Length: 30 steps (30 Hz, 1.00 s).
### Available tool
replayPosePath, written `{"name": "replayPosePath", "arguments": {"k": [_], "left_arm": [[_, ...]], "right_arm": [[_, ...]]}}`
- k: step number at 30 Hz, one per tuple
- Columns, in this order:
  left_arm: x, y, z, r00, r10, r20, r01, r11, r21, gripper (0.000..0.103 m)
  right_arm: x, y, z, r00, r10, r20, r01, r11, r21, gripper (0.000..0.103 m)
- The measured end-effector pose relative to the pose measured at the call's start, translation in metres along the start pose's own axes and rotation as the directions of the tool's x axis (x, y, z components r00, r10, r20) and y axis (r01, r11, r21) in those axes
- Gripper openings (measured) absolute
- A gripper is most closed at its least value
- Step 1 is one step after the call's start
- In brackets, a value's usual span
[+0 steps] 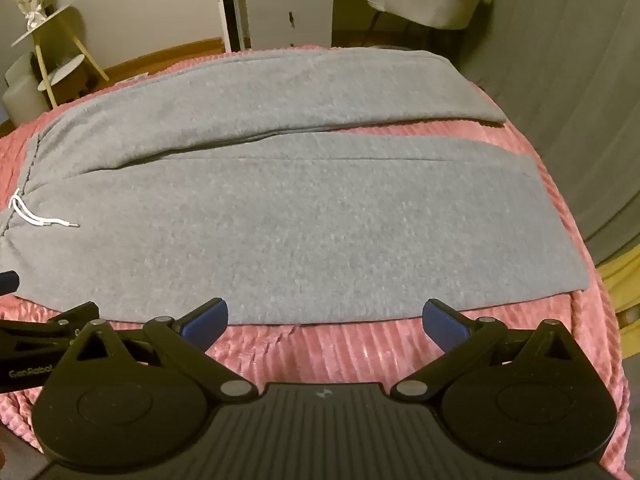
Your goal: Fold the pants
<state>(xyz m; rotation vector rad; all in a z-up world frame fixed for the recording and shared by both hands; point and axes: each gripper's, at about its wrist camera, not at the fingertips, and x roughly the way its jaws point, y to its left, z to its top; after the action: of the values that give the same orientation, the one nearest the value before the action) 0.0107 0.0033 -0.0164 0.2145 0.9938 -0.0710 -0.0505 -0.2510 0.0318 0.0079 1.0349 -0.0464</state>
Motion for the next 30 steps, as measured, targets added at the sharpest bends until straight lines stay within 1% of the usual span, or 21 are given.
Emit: {"name": "replayPosePath", "arguments": {"k": [3,8,10,14,17,23,27,30], "left_arm": [[0.001,0.0,0.0,1.0,-0.002,-0.002,0.002,1.0,-0.001,0.103],[0.001,0.0,0.001,1.0,-0.004,-0.005,0.004,1.0,-0.001,0.103],[0.001,0.0,0.001,1.0,-0.004,-0.005,0.004,1.0,0.0,0.103],[0.001,0.0,0.001,1.0,-0.006,-0.007,0.006,1.0,-0.002,0.103],[0.002,0.0,0.001,1.0,-0.006,-0.009,0.006,1.0,-0.002,0.103],[0.006,0.0,0.002,1.0,-0.008,-0.015,0.008,1.0,0.003,0.103],[0.008,0.001,0.002,1.0,-0.012,-0.018,0.012,1.0,0.002,0.103],[0.008,0.002,0.004,1.0,-0.012,-0.019,0.012,1.0,0.003,0.103]], "right_arm": [[0.004,-0.002,0.001,1.0,-0.004,-0.001,0.004,1.0,-0.011,0.103],[-0.001,0.002,0.001,0.999,-0.033,0.012,0.034,0.998,-0.046,0.103],[0.0,0.004,0.0,0.999,-0.02,0.03,0.022,0.999,-0.048,0.103],[0.001,0.001,0.002,1.0,-0.006,0.02,0.007,0.999,-0.032,0.103],[0.002,0.002,0.001,0.999,0.0,0.038,0.0,1.0,-0.021,0.103],[0.005,0.004,0.002,1.0,-0.007,0.027,0.008,1.0,-0.029,0.103],[0.01,0.004,0.003,1.0,-0.024,0.0,0.024,0.999,-0.034,0.103],[0.011,0.005,0.004,0.999,-0.035,-0.002,0.035,0.999,-0.031,0.103]]}}
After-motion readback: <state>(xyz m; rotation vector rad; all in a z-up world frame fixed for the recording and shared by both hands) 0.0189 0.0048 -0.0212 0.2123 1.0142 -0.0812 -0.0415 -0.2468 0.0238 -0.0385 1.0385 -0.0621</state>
